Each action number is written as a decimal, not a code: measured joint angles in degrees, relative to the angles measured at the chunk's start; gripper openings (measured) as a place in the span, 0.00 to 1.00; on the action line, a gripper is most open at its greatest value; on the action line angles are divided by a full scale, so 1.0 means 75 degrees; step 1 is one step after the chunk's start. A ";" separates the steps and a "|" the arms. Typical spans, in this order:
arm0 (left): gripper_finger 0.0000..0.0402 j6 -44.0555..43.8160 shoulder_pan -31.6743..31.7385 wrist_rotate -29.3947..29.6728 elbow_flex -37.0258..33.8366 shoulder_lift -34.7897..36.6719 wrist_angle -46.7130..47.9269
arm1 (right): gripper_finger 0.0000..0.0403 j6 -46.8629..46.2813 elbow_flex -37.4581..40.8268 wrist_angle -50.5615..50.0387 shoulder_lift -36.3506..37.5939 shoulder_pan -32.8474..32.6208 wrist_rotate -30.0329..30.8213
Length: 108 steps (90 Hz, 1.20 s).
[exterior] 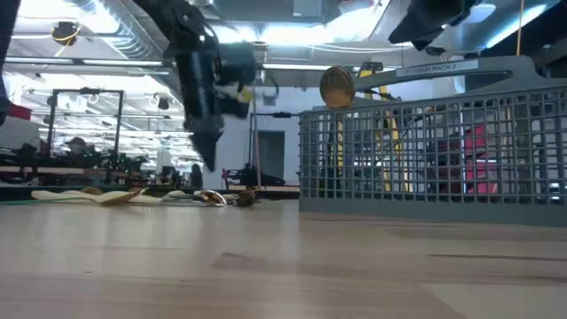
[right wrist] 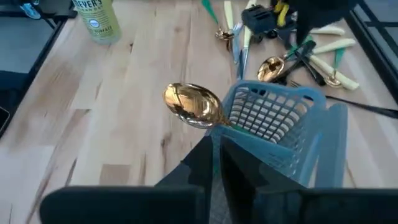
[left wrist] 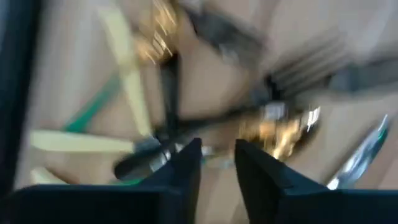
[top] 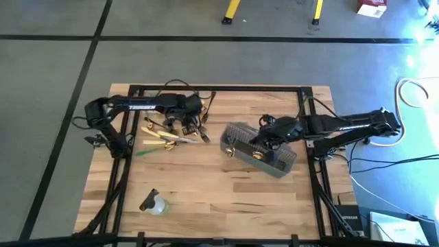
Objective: Sort silverware
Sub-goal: Put the gold spoon into the cutlery rack
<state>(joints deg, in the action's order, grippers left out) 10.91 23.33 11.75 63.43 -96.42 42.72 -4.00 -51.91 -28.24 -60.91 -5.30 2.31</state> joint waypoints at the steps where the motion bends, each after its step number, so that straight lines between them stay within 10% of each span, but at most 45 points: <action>1: 0.26 0.0094 0.0000 0.0000 0.0011 -0.0049 0.0049 | 0.04 -0.0008 0.0008 0.0004 0.0004 0.0000 -0.0004; 108: 0.32 0.3437 0.0242 0.0383 -0.0173 -0.0743 -0.0357 | 0.04 0.0820 0.1156 0.1514 0.0056 0.0003 -0.0056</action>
<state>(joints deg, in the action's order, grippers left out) 36.69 25.15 14.62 62.13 -102.00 40.04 2.15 -43.24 -16.88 -60.49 -5.28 1.89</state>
